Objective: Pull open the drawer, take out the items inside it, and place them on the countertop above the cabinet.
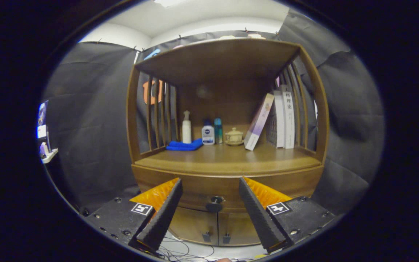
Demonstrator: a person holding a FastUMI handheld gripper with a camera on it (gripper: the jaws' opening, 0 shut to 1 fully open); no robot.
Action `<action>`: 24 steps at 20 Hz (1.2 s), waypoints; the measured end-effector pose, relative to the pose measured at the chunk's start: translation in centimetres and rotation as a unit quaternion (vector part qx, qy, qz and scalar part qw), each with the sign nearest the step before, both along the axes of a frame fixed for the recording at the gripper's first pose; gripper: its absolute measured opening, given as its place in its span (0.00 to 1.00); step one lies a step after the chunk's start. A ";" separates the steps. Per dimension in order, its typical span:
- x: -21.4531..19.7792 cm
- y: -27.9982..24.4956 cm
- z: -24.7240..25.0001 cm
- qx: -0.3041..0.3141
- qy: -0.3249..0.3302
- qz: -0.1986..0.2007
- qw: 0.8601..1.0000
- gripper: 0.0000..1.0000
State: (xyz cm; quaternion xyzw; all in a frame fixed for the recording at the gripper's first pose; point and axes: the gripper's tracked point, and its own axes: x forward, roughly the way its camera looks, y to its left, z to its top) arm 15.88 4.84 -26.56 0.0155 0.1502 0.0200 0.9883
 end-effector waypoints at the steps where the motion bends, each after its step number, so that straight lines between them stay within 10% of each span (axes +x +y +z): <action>1: 0.8 -0.1 -1.2 -0.003 0.011 -0.002 1.000 0.99; 24: 3.8 -0.7 -11.6 -0.013 0.103 -0.058 0.993 0.40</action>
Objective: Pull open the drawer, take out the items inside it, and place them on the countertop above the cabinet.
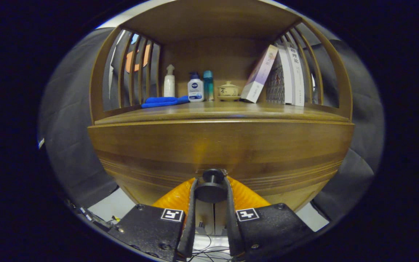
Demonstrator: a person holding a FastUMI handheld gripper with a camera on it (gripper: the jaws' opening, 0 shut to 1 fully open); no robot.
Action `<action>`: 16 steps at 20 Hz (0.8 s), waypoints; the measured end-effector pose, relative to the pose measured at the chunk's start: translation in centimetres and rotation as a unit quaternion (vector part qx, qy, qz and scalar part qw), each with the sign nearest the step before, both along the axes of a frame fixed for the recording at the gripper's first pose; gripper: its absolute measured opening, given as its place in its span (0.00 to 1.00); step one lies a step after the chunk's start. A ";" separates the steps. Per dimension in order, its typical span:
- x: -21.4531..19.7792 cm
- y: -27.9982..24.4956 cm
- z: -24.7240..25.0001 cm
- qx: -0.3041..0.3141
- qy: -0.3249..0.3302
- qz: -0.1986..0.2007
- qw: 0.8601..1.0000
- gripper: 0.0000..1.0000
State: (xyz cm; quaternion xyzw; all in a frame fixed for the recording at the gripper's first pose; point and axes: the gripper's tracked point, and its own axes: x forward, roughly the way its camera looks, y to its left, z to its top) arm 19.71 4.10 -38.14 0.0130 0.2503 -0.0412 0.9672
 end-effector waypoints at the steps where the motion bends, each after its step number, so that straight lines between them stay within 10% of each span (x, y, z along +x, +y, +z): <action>1: -0.6 0.1 0.1 0.003 0.000 0.000 1.000 0.39; 16: -11.0 1.6 1.2 0.036 0.018 0.007 0.999 0.39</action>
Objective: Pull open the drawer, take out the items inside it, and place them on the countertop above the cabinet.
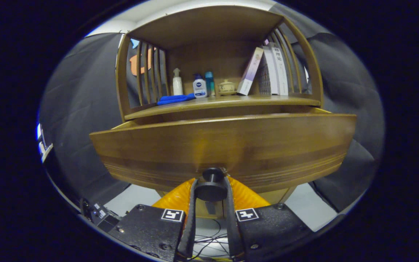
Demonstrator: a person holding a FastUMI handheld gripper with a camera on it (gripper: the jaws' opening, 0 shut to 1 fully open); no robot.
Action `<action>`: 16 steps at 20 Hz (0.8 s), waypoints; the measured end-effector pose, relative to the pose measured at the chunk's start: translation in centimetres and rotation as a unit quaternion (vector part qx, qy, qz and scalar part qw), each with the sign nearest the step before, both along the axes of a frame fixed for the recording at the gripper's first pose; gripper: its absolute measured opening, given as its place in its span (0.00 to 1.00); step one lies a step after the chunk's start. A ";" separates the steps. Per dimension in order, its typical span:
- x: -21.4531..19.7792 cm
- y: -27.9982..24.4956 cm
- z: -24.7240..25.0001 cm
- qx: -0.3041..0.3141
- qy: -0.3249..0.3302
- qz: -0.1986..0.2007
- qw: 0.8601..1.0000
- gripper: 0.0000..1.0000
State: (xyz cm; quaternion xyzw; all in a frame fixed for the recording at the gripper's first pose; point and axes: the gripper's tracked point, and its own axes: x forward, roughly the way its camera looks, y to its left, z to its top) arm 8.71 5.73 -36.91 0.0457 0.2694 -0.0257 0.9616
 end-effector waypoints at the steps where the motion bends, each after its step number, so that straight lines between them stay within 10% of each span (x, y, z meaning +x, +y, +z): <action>1: -0.2 0.0 0.0 -0.004 0.001 0.002 1.000 0.39; 16: -7.9 0.6 -0.3 0.001 0.012 0.028 1.000 0.39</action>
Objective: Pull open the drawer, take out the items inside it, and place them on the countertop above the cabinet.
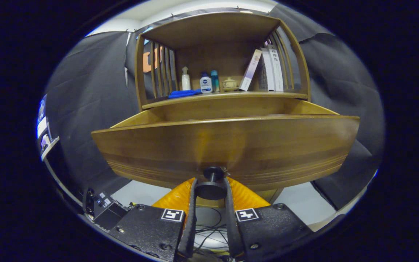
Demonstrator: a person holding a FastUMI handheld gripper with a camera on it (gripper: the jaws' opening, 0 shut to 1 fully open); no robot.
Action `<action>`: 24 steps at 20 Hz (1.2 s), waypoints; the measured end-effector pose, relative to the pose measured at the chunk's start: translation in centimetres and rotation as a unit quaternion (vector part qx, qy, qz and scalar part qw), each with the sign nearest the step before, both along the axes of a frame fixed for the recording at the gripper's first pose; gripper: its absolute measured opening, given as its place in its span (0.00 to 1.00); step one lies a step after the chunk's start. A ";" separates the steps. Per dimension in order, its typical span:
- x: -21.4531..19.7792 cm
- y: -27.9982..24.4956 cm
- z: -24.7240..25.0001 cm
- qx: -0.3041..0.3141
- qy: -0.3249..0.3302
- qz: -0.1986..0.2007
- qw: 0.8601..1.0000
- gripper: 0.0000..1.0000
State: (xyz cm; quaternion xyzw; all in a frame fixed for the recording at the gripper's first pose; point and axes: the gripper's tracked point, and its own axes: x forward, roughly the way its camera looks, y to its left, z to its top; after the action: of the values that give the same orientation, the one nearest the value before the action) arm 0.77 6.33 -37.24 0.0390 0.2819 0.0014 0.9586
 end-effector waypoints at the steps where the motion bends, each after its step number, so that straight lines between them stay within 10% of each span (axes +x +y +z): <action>1: -0.3 0.0 0.0 0.001 0.002 0.006 1.000 0.39; 14: -2.0 0.6 7.6 0.009 0.037 0.081 0.996 0.68; 24: 6.2 -0.3 12.9 -0.067 0.018 0.163 0.984 0.74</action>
State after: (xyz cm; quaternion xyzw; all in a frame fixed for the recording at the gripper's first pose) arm 7.00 6.07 -24.36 -0.0720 0.3011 0.1375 0.9409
